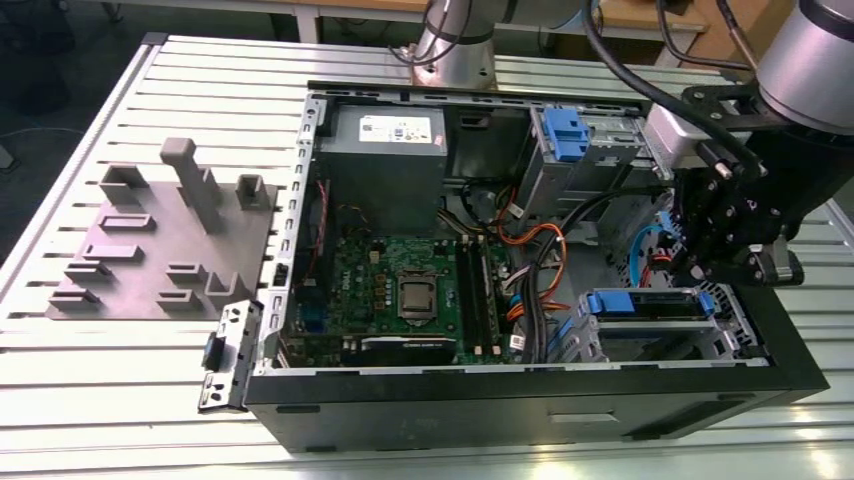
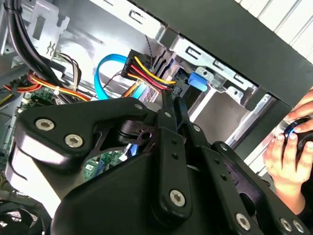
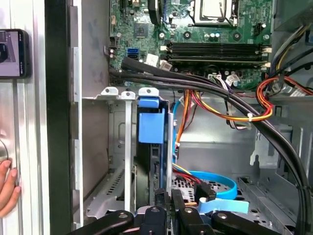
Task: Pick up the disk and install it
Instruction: 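Insert the first disk wire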
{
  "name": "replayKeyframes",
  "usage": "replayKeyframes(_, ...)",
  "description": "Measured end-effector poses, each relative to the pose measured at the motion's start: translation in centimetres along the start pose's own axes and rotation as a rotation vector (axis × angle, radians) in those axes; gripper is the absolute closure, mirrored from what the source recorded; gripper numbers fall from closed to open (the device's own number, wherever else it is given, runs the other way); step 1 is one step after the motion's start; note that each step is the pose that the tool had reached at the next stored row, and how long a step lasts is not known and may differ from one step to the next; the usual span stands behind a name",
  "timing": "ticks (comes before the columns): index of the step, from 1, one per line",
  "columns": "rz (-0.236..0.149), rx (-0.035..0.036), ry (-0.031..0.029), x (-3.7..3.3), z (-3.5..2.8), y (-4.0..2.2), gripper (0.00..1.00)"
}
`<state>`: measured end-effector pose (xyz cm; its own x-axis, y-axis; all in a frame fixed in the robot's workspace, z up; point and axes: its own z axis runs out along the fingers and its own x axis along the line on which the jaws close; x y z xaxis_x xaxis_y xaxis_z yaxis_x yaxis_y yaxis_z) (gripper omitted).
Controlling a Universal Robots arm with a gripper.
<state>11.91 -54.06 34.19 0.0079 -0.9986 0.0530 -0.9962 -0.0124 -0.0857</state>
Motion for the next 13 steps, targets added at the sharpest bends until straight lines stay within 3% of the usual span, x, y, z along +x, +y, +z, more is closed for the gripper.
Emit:
replayKeyframes(4,-0.001,0.0103,-0.0003,0.41,0.09,0.57,0.84)
replayKeyframes(9,0.001,0.0401,-0.0017,0.46,0.16,1.46,0.84)
replayKeyframes(13,0.002,0.0650,-0.0010,0.48,0.36,1.78,0.84)
